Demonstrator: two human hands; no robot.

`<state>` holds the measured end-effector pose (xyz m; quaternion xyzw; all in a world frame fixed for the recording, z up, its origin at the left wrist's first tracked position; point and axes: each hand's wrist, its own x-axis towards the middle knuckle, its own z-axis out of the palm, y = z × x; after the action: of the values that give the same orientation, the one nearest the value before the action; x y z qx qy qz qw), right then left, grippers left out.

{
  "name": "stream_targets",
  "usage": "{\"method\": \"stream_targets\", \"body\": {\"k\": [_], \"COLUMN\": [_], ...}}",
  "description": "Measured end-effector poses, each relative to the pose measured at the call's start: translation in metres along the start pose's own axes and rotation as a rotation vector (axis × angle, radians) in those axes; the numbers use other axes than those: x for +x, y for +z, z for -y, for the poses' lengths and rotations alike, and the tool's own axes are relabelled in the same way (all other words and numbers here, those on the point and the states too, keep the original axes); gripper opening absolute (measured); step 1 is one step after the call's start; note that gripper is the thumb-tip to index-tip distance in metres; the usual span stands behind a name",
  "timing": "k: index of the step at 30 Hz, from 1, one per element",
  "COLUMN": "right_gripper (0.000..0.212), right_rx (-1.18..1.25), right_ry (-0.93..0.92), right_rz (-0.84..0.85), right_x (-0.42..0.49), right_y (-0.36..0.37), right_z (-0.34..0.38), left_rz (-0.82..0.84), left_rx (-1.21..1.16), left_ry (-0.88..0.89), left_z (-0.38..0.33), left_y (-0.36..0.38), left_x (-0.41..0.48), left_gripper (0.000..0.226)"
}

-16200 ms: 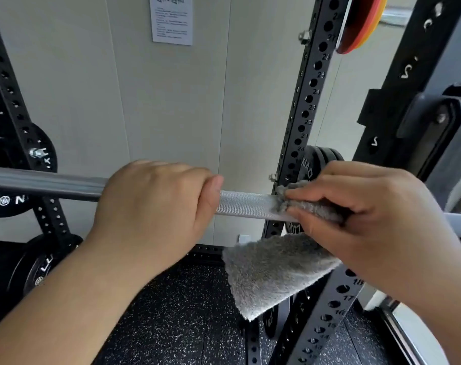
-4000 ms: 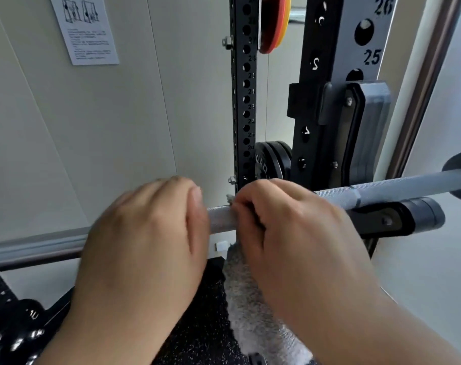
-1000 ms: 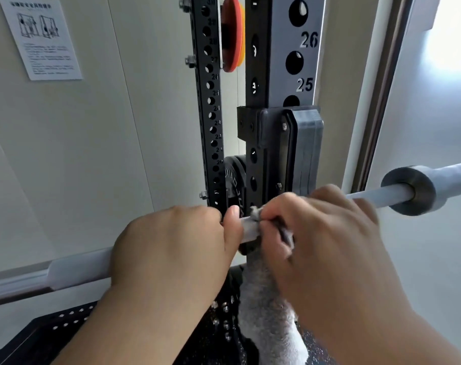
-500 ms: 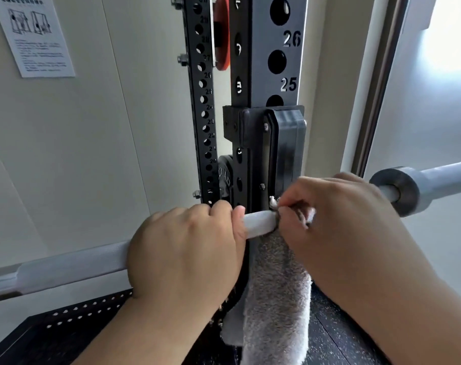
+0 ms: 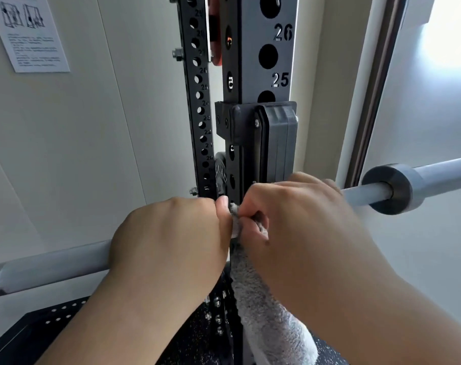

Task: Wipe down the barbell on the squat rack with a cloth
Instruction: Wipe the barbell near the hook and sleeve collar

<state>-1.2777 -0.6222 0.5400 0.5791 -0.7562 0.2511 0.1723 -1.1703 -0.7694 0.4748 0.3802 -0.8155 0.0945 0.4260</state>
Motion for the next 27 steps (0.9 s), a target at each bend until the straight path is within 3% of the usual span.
{"method": "stream_targets", "body": {"k": [3, 5, 9, 13, 18, 23, 27], "right_gripper": [0.014, 0.017, 0.004, 0.019, 0.01, 0.021, 0.017], "right_rx": [-0.091, -0.1, -0.076, -0.128, -0.099, -0.055, -0.055], "right_ry": [0.046, 0.071, -0.083, 0.048, -0.1, 0.015, -0.076], "right_rz": [-0.153, -0.217, -0.217, -0.316, -0.443, -0.605, -0.591], "right_x": [-0.003, -0.006, -0.019, -0.014, -0.033, -0.025, -0.031], "right_y": [0.002, 0.004, 0.023, 0.017, 0.048, 0.042, 0.059], "right_z": [-0.022, -0.022, -0.003, -0.024, 0.005, -0.019, 0.002], "left_rz": [-0.004, -0.092, -0.196, -0.24, -0.102, 0.029, 0.016], "left_rx": [0.137, 0.216, 0.313, 0.392, 0.339, 0.277, 0.285], "left_ry": [0.036, 0.074, 0.128, 0.218, 0.153, 0.051, 0.084], "left_z": [-0.023, -0.026, -0.018, -0.012, -0.019, -0.024, -0.022], "left_y": [-0.049, -0.054, -0.037, -0.036, -0.047, -0.055, -0.058], "left_x": [-0.023, -0.045, -0.049, -0.038, -0.02, -0.002, -0.009], "left_gripper": [0.053, 0.039, 0.037, 0.034, 0.042, 0.049, 0.046]}}
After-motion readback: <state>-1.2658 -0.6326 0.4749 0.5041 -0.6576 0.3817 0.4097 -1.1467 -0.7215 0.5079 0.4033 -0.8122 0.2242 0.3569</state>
